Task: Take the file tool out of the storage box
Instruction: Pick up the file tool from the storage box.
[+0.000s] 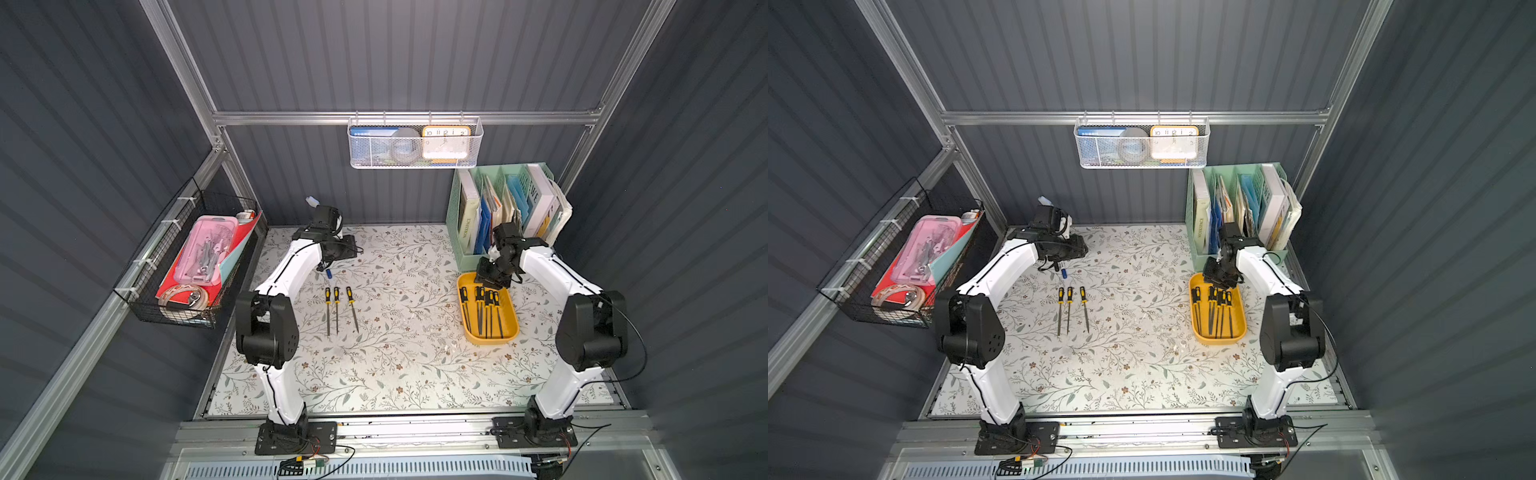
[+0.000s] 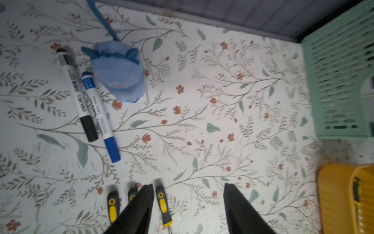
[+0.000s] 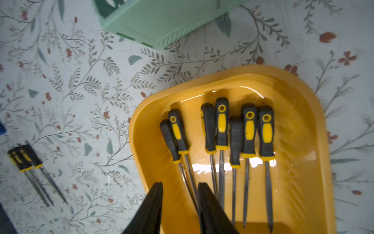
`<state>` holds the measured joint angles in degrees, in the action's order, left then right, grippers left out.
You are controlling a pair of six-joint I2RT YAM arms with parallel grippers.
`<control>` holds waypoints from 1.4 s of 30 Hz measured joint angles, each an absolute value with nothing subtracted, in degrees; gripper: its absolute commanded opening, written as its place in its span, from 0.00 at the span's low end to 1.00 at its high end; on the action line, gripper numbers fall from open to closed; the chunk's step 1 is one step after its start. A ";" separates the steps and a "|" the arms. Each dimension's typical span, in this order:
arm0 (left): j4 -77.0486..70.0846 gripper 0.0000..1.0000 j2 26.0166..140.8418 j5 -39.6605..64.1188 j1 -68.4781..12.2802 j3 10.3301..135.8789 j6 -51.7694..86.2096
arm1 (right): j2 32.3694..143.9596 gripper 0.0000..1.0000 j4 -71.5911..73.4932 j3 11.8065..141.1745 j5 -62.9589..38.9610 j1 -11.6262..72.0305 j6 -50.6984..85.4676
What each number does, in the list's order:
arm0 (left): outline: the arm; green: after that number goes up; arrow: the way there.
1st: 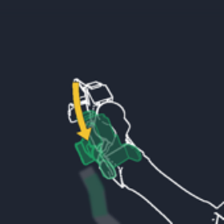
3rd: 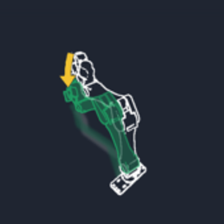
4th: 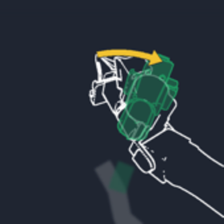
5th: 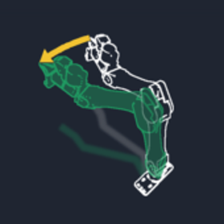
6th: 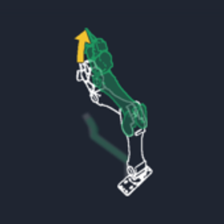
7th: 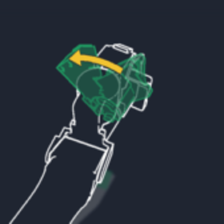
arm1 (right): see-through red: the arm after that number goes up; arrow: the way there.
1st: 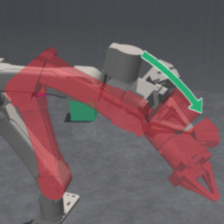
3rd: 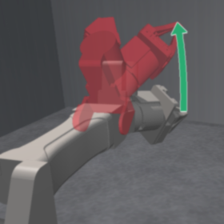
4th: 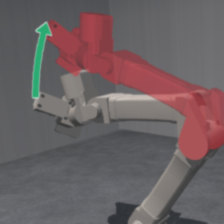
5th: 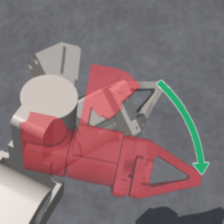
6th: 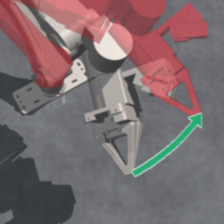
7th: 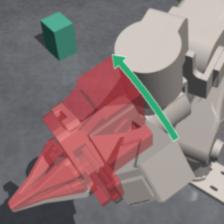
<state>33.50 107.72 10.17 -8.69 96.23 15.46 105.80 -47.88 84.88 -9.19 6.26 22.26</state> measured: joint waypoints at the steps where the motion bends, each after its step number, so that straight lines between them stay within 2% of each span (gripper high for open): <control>1: 32.58 0.62 107.09 11.60 -8.69 96.23 15.73 | 107.26 0.38 -48.47 85.56 -8.23 6.35 21.78; 9: 26.76 0.63 103.88 20.60 -8.69 95.42 17.43 | 114.65 0.39 -51.33 88.66 -4.47 6.46 19.46; 28: 26.85 0.64 102.96 19.00 -8.69 90.04 17.93 | 121.16 0.35 -51.83 90.11 -2.76 8.93 17.21; 30: 27.03 0.64 102.43 18.59 -8.69 89.32 18.02 | 121.21 0.30 -51.66 90.11 -2.61 9.02 17.21; 35: 27.14 0.65 101.60 17.69 -8.69 89.12 18.02 | 121.05 0.06 -51.13 89.86 -2.50 9.13 16.95; 42: 27.11 0.65 101.41 19.44 -8.69 89.58 18.28 | 118.98 0.00 -51.20 89.67 -3.99 9.13 17.04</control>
